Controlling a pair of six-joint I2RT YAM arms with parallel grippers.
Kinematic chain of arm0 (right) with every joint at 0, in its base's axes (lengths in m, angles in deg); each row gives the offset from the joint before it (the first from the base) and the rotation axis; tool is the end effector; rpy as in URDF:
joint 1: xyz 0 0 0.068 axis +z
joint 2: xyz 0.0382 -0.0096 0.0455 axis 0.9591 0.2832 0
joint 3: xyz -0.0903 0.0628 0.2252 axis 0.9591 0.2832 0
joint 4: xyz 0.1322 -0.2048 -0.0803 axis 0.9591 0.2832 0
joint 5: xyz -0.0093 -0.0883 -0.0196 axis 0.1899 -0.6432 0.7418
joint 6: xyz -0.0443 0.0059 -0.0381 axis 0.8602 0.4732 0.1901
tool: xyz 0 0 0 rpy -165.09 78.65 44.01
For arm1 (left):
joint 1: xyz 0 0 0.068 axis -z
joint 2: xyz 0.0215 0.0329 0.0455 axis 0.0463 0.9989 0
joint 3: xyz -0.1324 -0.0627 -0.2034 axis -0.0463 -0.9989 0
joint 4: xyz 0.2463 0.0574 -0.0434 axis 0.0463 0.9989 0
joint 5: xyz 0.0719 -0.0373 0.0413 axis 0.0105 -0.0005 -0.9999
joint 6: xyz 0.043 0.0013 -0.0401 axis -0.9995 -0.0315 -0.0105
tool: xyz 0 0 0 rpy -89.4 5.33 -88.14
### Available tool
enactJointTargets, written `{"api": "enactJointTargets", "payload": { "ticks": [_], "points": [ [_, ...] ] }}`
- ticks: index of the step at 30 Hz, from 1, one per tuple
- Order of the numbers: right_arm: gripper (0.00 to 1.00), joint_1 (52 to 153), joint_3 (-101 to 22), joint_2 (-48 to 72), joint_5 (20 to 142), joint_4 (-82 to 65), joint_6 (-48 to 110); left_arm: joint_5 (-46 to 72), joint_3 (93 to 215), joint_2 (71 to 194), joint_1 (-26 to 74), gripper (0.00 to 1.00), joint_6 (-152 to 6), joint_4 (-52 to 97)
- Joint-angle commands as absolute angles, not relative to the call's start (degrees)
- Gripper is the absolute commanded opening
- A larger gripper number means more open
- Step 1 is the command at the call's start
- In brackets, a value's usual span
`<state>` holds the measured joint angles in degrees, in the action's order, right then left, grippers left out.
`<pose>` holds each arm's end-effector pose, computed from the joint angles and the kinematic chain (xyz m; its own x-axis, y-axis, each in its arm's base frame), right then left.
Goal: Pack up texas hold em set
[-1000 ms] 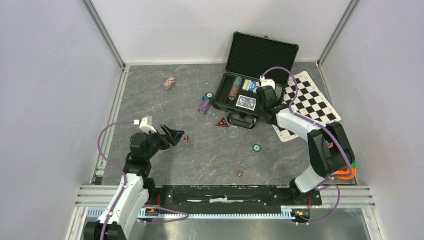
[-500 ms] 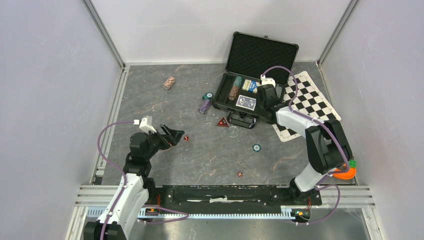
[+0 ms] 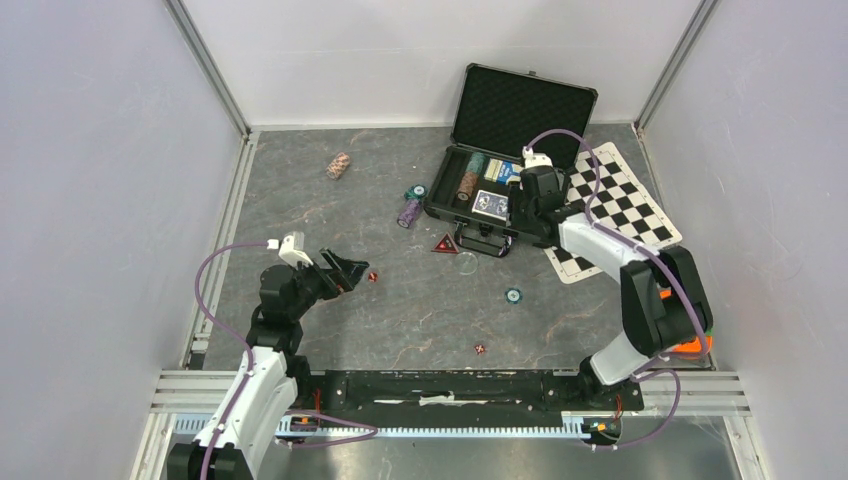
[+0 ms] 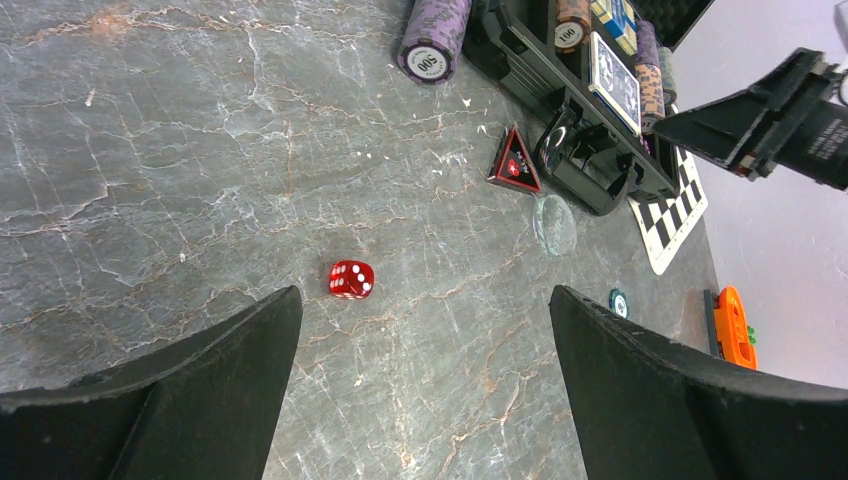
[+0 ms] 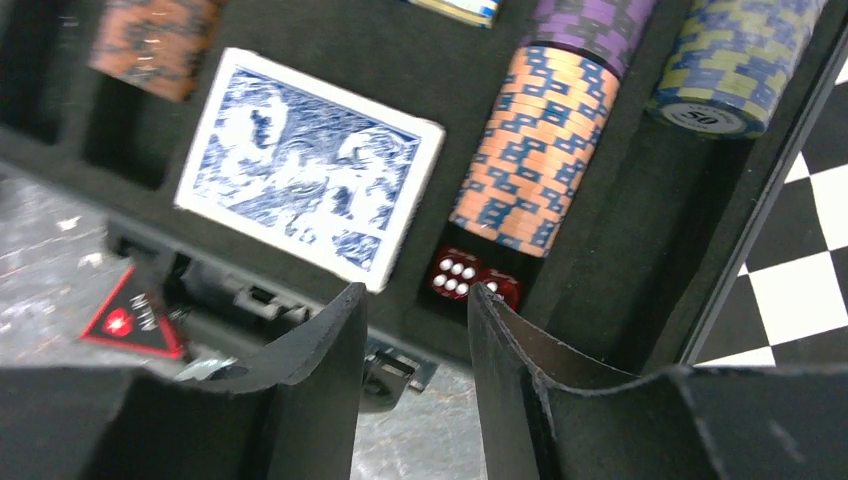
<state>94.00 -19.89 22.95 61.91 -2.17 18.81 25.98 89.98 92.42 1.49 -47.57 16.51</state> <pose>0.3241 0.1117 0.1828 -0.6708 0.0930 -0.7358 0.0169 0.9938 0.1102 0.1697 -0.0281 0.1618 -0.5003 -0.5258 -0.6879 0.1416 0.7341 -0.6641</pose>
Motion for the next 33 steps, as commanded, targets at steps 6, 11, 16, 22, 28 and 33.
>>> {"api": "enactJointTargets", "payload": {
  "ticks": [6, 11, 16, 22, 28, 33],
  "points": [
    [0.55, 102.7, -9.6, 6.8, 71.6, 5.7, 22.6, 26.3, 90.4, 92.3, 1.4, 1.0, -48.6, 15.1],
    [0.56, 109.2, -4.2, -0.6, 73.4, 10.9, 21.4, 26.2, 90.3, 92.5, 1.3, 1.0, -48.4, 14.7],
    [0.55, 114.0, -0.1, -7.1, 73.4, 13.8, 19.0, 26.1, 90.2, 92.3, 1.4, 1.0, -48.4, 14.7],
    [0.54, 123.4, 0.8, -8.4, 73.9, 16.1, 14.9, 26.1, 90.3, 92.3, 1.4, 1.0, -48.5, 14.7],
    [0.54, 132.3, 0.1, -6.4, 69.2, 18.4, 10.4, 25.9, 90.3, 92.3, 1.4, 1.0, -48.4, 14.7],
    [0.54, 138.9, 1.3, -4.6, 68.6, 17.6, 6.6, 26.0, 90.3, 92.3, 1.4, 1.0, -48.5, 14.7]
  ]
}}
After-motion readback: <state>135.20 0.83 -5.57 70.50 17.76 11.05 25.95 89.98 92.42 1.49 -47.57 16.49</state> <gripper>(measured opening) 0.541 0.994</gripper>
